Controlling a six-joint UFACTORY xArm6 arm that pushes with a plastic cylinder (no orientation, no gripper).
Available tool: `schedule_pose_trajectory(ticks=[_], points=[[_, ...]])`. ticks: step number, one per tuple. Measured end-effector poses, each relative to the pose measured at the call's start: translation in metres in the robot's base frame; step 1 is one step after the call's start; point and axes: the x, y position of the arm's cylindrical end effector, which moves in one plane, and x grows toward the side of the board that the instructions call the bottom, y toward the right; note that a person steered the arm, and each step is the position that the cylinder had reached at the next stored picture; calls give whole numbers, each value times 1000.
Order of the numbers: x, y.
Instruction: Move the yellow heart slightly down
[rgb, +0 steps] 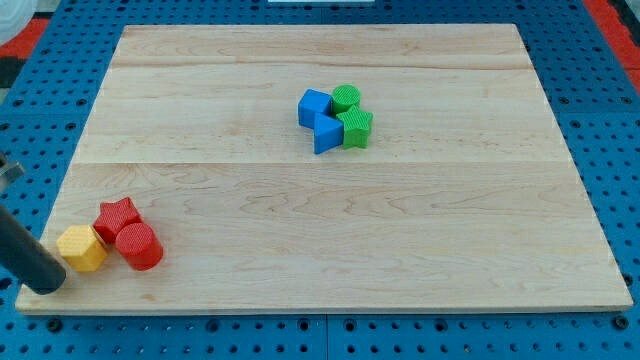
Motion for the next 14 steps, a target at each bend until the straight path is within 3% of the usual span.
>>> schedule_pose_trajectory(ticks=[2,5,7,10,11,14], points=[[0,5],[25,83],[-12,145],[-81,151],[-96,148],[-129,-11]])
